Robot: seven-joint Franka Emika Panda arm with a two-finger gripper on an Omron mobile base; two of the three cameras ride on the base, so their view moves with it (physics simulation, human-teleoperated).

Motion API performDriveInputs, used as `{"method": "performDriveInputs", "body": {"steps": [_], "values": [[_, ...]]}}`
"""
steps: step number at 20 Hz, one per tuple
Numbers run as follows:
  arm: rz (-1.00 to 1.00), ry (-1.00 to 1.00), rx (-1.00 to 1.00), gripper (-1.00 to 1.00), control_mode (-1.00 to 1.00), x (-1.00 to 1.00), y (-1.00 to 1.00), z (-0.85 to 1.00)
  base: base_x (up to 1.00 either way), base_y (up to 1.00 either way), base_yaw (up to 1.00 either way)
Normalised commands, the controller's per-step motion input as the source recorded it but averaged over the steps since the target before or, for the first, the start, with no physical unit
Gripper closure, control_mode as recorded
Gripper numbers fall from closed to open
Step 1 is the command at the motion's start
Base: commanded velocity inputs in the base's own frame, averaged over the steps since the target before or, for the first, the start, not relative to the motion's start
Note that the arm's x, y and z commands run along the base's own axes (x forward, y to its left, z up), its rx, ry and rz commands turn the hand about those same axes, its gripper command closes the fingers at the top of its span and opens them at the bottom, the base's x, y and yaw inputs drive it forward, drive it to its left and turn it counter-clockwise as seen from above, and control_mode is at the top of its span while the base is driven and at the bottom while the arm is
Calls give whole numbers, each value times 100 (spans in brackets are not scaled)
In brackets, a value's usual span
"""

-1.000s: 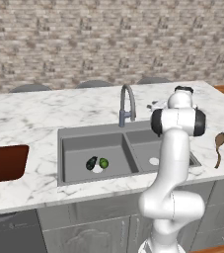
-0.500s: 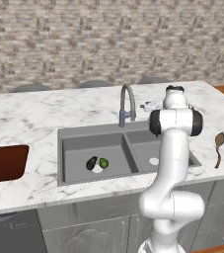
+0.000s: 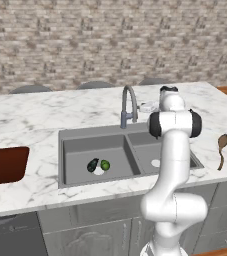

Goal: Pick up all produce items and place them in the sink. Turn on the sink faucet to wash them. Then turn the sink off and put them in the tray.

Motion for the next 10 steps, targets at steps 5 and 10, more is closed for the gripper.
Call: {"method": "performDriveInputs", "body": {"steps": [5,10], "values": [[0,3,-1,-100,-100,19,22,-12,0,0,0],[0,2,0,-100,-100,17,23,-15,0,0,0]]}}
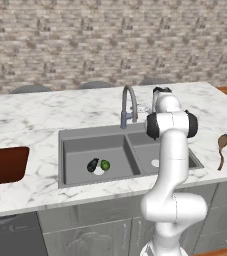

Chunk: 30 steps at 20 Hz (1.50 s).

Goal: Pick up all produce items and place them in the sink. Turn on the sink faucet to wash them. Then turn the sink off and put them in the tray.

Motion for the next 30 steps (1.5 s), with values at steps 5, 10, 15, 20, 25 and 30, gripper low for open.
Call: {"method": "performDriveInputs", "body": {"steps": [5,10,15,20,25,30], "values": [[0,1,0,-100,-100,11,11,-8,0,0,0],[0,0,0,-100,-100,5,7,0,0,0,0],[0,0,0,-100,-100,0,0,0,0,0,0],[0,0,0,-100,-100,1,0,-8,0,0,0],[0,6,0,-100,-100,5,0,-18,0,0,0],[-4,9,3,-100,-100,10,-8,-18,0,0,0]]}}
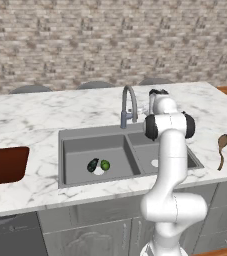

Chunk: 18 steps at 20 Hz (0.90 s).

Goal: Pick up all produce items and place them in the sink. Turn on the sink faucet to wash them. Then turn the sink off and put them in the tray.

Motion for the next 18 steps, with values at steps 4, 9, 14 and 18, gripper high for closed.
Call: {"method": "performDriveInputs", "body": {"steps": [4,9,14,18], "values": [[-5,2,4,-100,-100,12,-7,-6,0,0,0],[-5,0,2,-100,-100,9,-6,0,0,0,0],[-5,0,0,-100,-100,6,-9,-1,0,0,0],[-7,4,0,-100,-100,3,-23,-7,0,0,0]]}}
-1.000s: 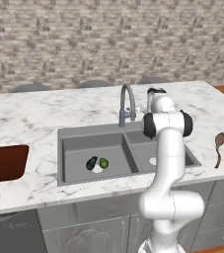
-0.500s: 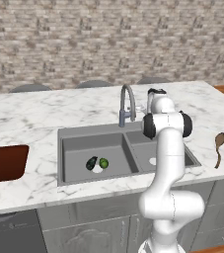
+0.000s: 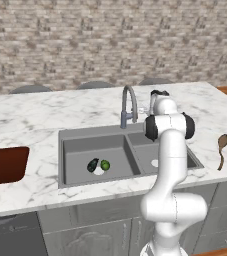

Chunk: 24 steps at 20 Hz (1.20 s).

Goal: Pick up all produce items and place them in the sink. Turn on the sink faucet to wash them. Then turn the sink off and put them in the tray.

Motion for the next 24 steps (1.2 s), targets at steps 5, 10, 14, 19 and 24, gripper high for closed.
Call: {"method": "performDriveInputs", "body": {"steps": [5,10,14,19,24], "values": [[-3,6,0,-100,-100,4,-19,-4,0,0,0],[-3,5,1,-100,-100,9,-23,-2,0,0,0],[-6,2,2,-100,-100,2,-40,-5,0,0,0],[-4,1,3,-100,-100,0,-50,-7,0,0,0],[-3,0,4,-100,-100,0,-56,-11,0,0,0]]}}
